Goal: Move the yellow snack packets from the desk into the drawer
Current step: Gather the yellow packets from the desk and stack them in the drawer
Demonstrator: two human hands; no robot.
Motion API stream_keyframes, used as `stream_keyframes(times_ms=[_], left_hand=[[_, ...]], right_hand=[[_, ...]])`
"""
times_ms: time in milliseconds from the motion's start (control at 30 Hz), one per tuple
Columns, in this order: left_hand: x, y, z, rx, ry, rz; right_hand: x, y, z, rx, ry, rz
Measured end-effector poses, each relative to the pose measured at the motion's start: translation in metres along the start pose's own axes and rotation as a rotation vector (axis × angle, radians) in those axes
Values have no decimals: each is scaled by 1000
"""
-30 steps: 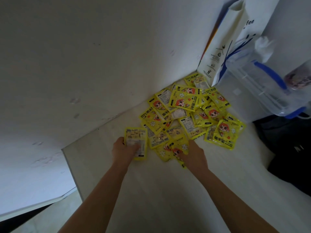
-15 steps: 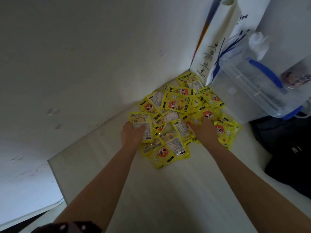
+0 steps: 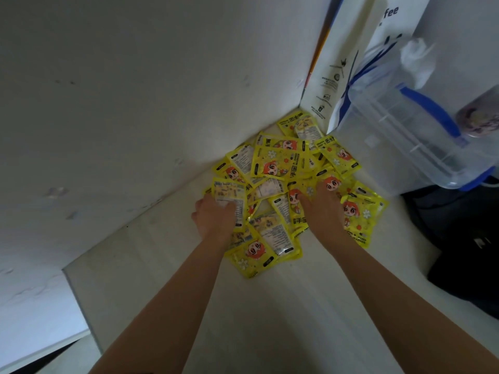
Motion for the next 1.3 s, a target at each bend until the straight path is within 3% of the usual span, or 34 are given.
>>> stream_keyframes(times_ms=[133, 367, 567, 967, 1133, 1300], left_hand=[[-5, 5, -2, -11, -82, -56], [-1, 17, -1, 18, -188, -136], [9, 12, 2, 23, -59, 20], [-7, -29, 2, 56, 4, 52], [-24, -28, 0, 29, -112, -44], [-36, -26, -6, 31, -58, -48]], right_hand=[[-2, 15, -7, -1, 80, 25], [-6, 30, -14, 73, -44, 20], [-4, 31, -14, 161, -40, -55], [-10, 10, -14, 290, 6, -115], [-1, 13, -12, 269, -148, -30], [2, 16, -13, 273, -203, -55]])
Point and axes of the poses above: each hand's wrist, its own y-axis away from the middle knuckle, its own z-axis out of the back of the hand, x = y × z, the point moved 7 cm from there along -y, towards the middle knuckle, and after that the axes turned 7 degrees about -z, right-handed, at the moved point
